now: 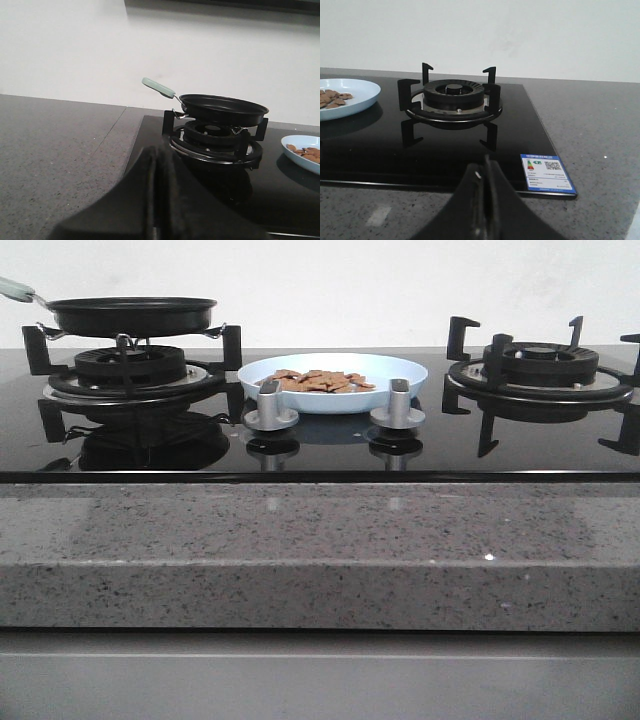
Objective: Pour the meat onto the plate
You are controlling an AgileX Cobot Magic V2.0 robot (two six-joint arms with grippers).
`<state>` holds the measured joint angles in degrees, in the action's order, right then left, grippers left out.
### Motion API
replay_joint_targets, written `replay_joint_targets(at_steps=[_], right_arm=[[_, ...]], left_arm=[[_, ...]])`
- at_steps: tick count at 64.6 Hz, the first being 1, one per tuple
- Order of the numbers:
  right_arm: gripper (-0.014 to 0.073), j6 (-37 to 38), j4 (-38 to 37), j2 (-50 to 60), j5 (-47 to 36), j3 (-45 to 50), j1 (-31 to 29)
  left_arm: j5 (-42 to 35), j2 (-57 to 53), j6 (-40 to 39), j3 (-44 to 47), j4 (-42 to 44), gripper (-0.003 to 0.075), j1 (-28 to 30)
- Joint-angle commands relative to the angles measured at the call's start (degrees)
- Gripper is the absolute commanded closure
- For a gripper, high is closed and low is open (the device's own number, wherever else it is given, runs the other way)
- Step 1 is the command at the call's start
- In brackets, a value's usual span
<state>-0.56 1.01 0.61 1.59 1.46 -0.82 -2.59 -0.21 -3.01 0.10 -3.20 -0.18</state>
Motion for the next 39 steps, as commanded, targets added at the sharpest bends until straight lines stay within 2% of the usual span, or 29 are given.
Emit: replay_joint_targets(at_steps=[1,39], right_arm=[[0.0662,0.56,-1.01,0.98,-3.68,-0.21,-0.44],[0.0662,0.56,-1.01,0.98,-7.19,-0.21,-0.44]], left_arm=[[-4.77,-0.89,0.03,0.48,-0.56,0.0741,-0.02],[-4.77,-0.89,0.03,0.48,-0.56,0.0741,-0.02]])
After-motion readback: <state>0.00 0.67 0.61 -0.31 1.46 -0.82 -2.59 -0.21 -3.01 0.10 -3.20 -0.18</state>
